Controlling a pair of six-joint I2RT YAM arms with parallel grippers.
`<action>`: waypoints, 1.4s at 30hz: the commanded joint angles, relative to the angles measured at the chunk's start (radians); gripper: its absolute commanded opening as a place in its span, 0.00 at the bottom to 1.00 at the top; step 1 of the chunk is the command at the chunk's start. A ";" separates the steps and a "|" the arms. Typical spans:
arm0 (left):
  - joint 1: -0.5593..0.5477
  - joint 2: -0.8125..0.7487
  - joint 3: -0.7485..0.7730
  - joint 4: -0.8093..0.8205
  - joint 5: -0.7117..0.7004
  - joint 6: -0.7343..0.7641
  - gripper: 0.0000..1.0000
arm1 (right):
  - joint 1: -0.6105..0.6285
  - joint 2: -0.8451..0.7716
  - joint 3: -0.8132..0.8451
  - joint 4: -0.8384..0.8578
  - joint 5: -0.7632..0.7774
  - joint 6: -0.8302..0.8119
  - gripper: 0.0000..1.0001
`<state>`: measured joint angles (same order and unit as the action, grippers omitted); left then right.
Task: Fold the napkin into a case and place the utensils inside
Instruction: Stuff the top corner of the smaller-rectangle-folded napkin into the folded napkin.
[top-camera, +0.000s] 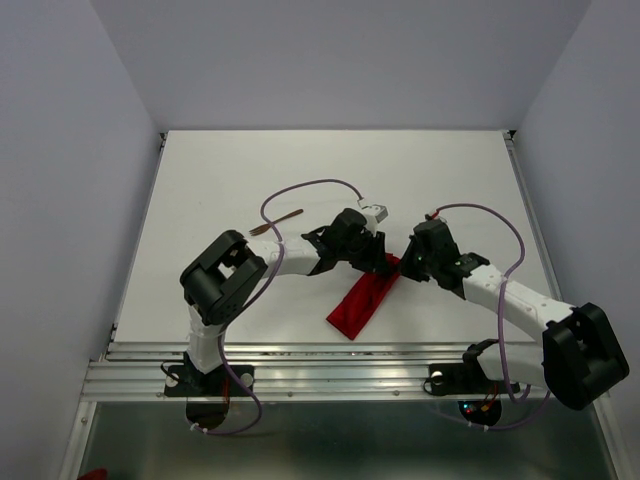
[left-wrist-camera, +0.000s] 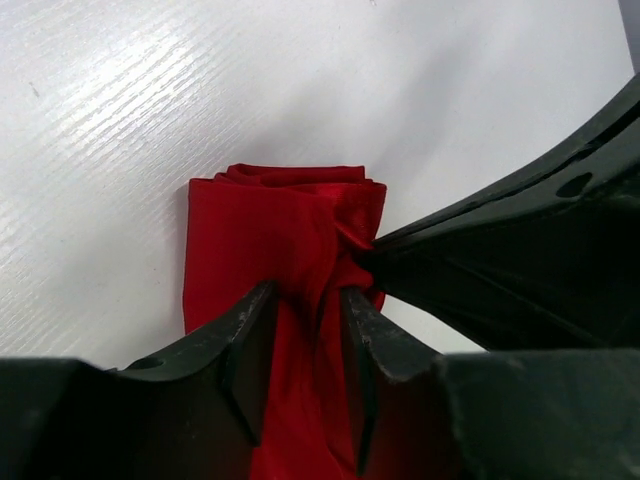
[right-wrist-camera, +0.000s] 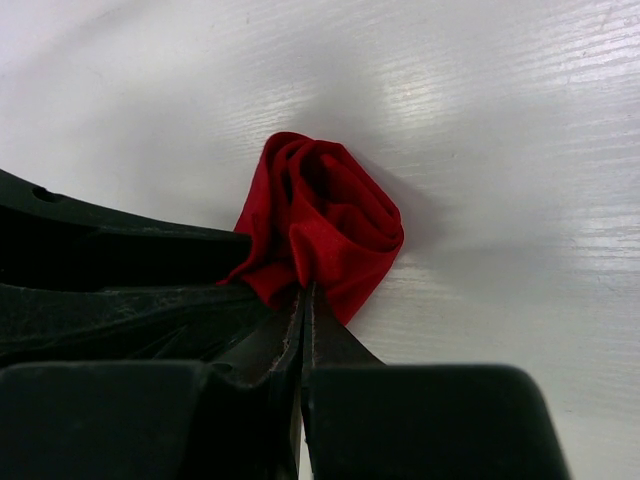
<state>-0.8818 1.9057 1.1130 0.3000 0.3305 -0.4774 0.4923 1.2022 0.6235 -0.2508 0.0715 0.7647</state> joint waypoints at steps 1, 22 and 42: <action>0.004 -0.094 -0.015 0.022 0.027 0.013 0.43 | -0.001 -0.024 -0.008 0.015 0.017 0.007 0.01; 0.012 -0.122 0.008 -0.121 0.067 0.103 0.82 | -0.001 -0.013 -0.007 0.024 0.017 0.007 0.01; 0.012 -0.102 -0.018 -0.174 0.131 0.135 0.65 | -0.001 -0.010 -0.005 0.028 0.017 0.012 0.01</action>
<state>-0.8730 1.8004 1.1053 0.1284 0.4122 -0.3557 0.4919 1.2026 0.6178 -0.2527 0.0738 0.7650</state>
